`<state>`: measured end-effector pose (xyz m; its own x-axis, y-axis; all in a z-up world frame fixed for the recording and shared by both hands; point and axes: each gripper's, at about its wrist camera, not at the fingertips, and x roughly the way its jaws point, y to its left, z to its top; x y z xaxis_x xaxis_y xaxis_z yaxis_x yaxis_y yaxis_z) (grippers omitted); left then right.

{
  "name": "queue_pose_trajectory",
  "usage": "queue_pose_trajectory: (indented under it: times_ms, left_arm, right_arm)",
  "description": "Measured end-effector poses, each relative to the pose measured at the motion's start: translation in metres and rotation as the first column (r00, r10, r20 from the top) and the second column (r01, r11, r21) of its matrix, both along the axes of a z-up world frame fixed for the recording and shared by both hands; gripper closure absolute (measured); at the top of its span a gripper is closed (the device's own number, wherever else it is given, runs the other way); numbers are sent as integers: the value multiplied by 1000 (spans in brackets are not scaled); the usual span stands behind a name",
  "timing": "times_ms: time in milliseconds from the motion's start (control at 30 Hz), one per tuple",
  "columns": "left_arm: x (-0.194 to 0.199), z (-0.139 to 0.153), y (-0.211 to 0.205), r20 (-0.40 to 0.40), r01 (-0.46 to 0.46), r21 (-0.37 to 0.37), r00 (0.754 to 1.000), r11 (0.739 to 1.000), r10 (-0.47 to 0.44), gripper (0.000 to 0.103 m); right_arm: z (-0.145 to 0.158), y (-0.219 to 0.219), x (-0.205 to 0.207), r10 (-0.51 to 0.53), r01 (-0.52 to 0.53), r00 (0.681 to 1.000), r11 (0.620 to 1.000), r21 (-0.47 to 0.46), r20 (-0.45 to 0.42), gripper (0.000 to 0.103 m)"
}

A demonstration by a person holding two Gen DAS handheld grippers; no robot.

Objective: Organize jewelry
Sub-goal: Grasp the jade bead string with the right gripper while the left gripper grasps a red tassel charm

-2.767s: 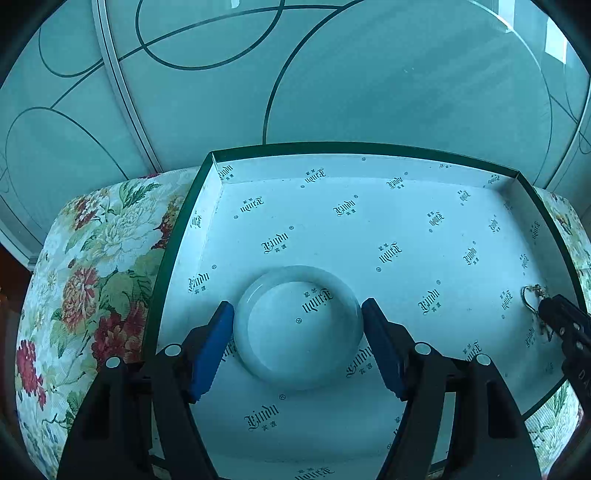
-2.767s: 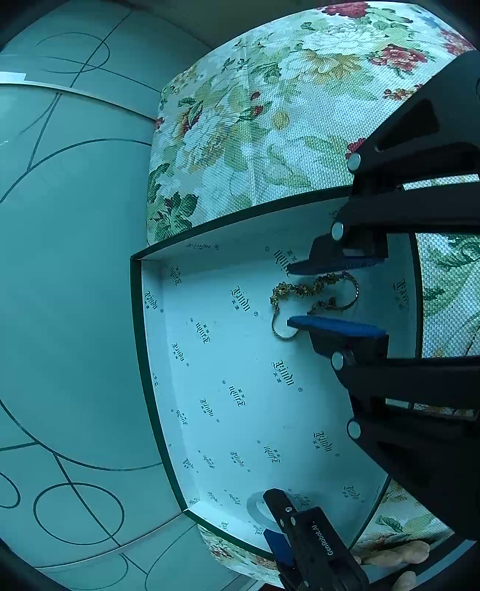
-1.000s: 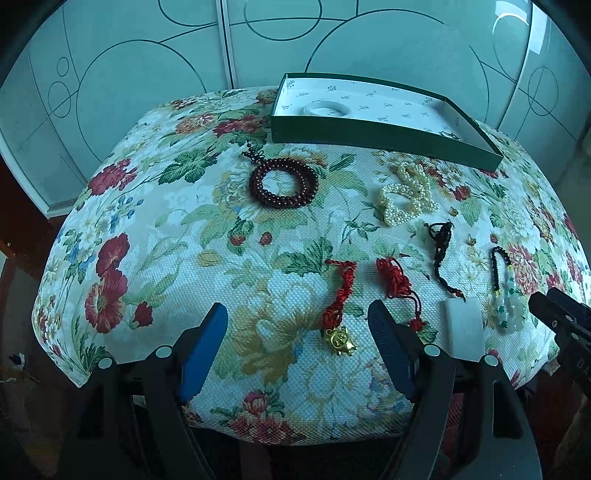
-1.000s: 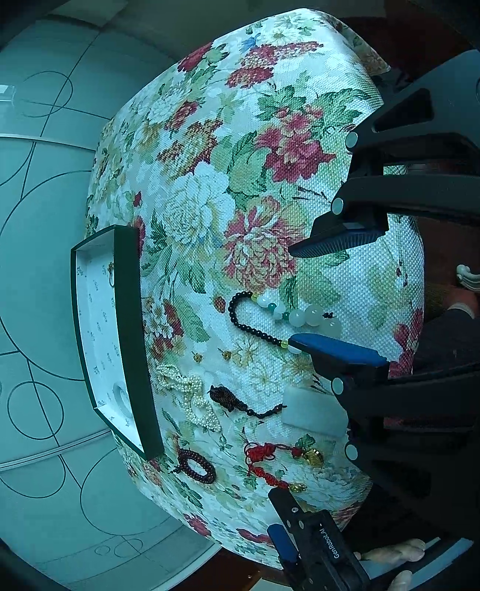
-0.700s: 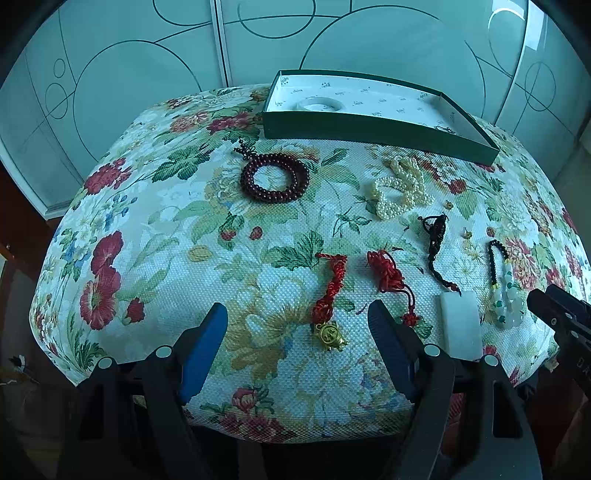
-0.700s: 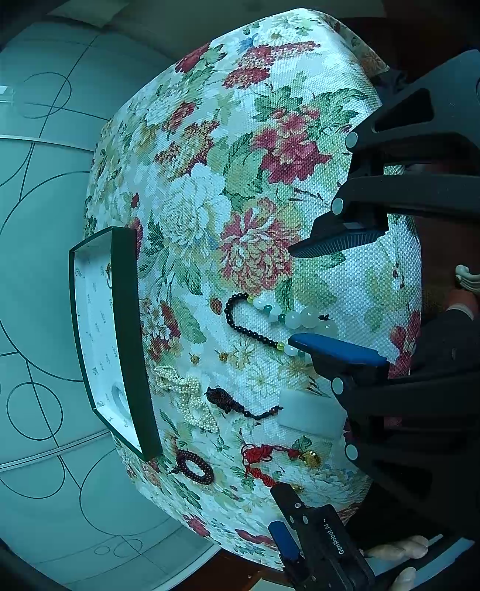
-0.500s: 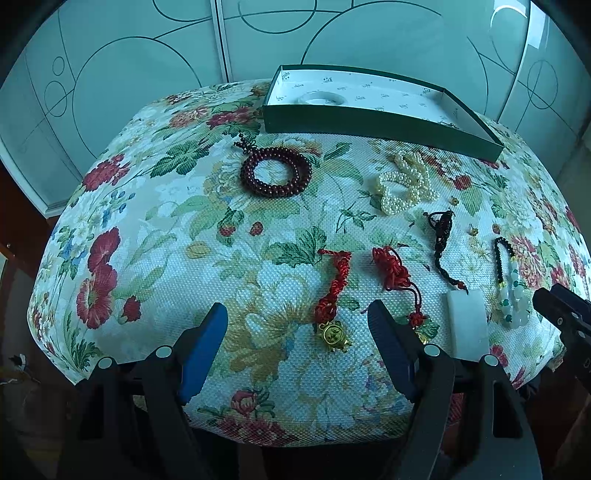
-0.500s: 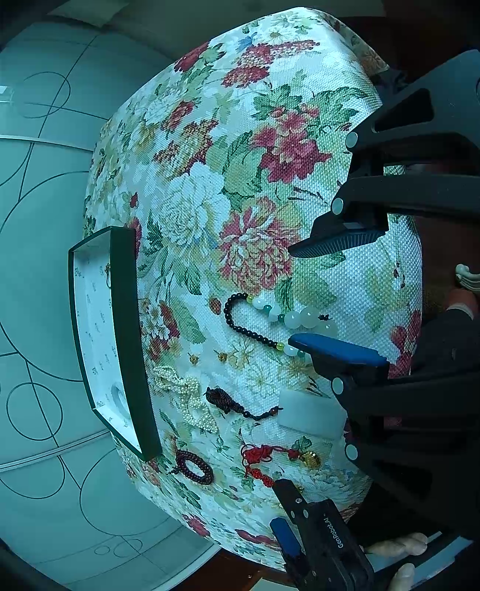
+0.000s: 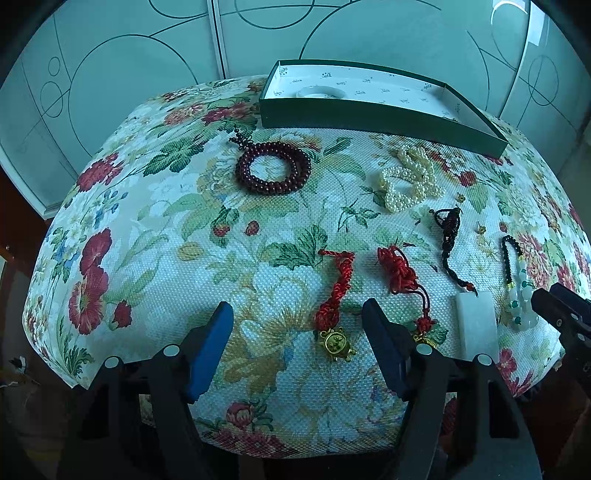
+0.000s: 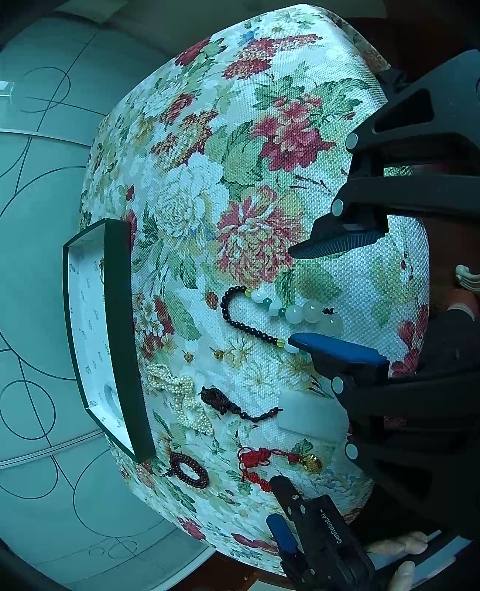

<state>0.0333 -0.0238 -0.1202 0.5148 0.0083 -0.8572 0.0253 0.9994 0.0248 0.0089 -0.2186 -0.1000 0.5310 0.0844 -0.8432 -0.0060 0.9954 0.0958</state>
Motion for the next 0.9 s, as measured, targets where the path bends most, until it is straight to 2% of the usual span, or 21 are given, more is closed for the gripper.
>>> queue_pose_trajectory:
  times_ms: [67,133,300,400,567,700,833,900]
  left_arm:
    - [1,0,0,2,-1,0,1000,1000,1,32]
    - [1,0,0,4,-2,0,1000,1000,2,32]
    - [4,0,0,7,-3,-3,1000,1000,3,32]
    - [5,0,-1,9,-4,-2,1000,1000,4,32]
    - [8,0,-2,24,3,-3,1000,1000,-3,33]
    - [9,2,-4,44,23,-2,999,1000,-23,50]
    - [10,2,-5,58,30,2,998,1000,-30,60]
    - [11,3,-4,62,26,10,998,1000,-27,74]
  right_arm:
    - [-1,1,1,0,0,1000,1000,-5,-2,63]
    - [-4,2,2,3,-3,1000,1000,-8,-11,74]
    - [-9,4,4,2,-3,1000,1000,-26,-12,77]
    - [-10,4,5,0,0,1000,999,-44,-6,89]
    - [-10,1,6,-11,11,1000,999,-46,3,89]
    - [-9,-5,7,-29,30,1000,999,-40,7,89]
    - [-8,-8,8,-37,37,999,999,-36,13,89]
    - [-8,-8,9,-38,39,999,999,-33,16,89]
